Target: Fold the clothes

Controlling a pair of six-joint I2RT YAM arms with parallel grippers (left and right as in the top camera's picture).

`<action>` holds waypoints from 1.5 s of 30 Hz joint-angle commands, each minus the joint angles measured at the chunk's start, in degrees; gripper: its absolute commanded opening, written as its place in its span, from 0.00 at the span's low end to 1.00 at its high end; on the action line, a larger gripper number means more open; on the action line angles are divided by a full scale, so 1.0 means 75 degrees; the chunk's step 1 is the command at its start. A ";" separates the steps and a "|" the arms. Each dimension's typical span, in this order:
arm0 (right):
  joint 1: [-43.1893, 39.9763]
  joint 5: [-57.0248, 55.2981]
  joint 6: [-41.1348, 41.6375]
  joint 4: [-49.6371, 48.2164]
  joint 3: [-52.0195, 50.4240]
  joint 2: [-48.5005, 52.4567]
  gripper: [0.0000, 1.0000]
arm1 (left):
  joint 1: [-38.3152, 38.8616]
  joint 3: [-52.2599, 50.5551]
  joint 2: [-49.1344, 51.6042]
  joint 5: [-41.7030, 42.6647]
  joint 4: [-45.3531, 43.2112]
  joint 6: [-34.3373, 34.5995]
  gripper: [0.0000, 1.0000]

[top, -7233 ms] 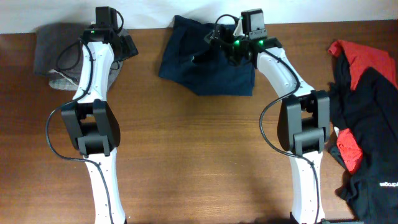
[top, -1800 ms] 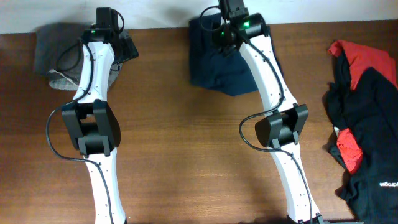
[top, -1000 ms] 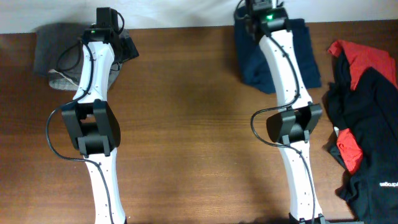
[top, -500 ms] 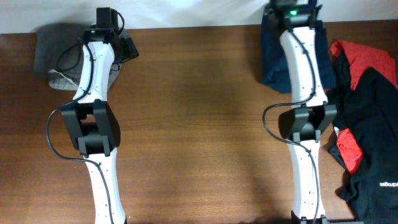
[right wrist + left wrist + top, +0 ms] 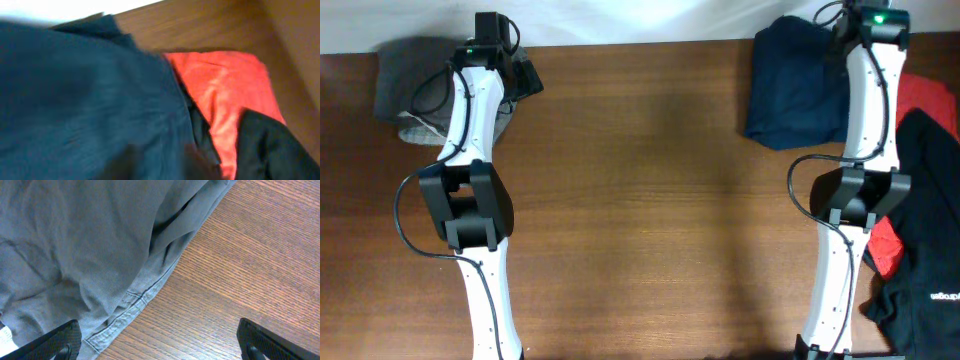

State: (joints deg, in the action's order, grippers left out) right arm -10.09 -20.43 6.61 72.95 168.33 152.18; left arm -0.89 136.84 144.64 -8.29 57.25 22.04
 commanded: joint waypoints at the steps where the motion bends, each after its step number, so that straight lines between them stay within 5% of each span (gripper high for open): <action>1: -0.0032 0.1125 -0.0082 -0.0061 -0.0213 -0.0478 0.79 | 0.0012 0.0189 -0.0414 0.0079 0.0035 -0.0090 0.99; 2: -0.0041 0.1116 -0.0082 -0.0067 -0.0259 -0.0478 0.94 | 0.0012 0.0189 -0.0414 0.0082 0.0041 -0.0093 0.99; 3: -0.0047 0.1093 -0.0082 -0.0064 -0.0271 -0.0478 0.99 | 0.0012 0.0189 -0.0414 0.0082 0.0047 -0.0090 0.99; 8: -0.0026 0.1096 -0.0032 -0.0055 -0.0035 -0.0533 0.99 | 0.0017 0.0189 -0.0414 0.1148 0.0044 -0.0458 0.99; 18: -0.0128 0.1711 0.0988 0.0490 0.0318 -0.1547 0.99 | 0.0927 0.0189 -0.0414 0.5333 -0.0758 -0.3261 0.99; 22: -0.0347 0.3235 0.0988 0.1037 0.0315 -0.2043 0.99 | 0.1842 0.0189 -0.0396 0.5919 -0.1469 -0.2946 0.99; 27: -0.0373 0.3433 0.0953 0.1818 0.0306 -0.2122 0.99 | 0.2194 0.0189 -0.0265 0.6627 -0.2553 -0.1746 0.99; 35: -0.0376 0.2428 0.0962 0.2859 0.0286 -0.2113 0.99 | 0.3124 0.0189 -0.0137 0.6516 -0.4208 -0.1046 0.99; 45: -0.0396 0.2955 0.0959 0.3252 0.0277 -0.2113 0.99 | 0.4785 0.0169 0.0187 0.3867 -0.5246 0.0405 0.99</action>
State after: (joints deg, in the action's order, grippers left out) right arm -12.78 -0.49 13.52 96.97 170.34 136.46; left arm 32.10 136.84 144.66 27.18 20.21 20.82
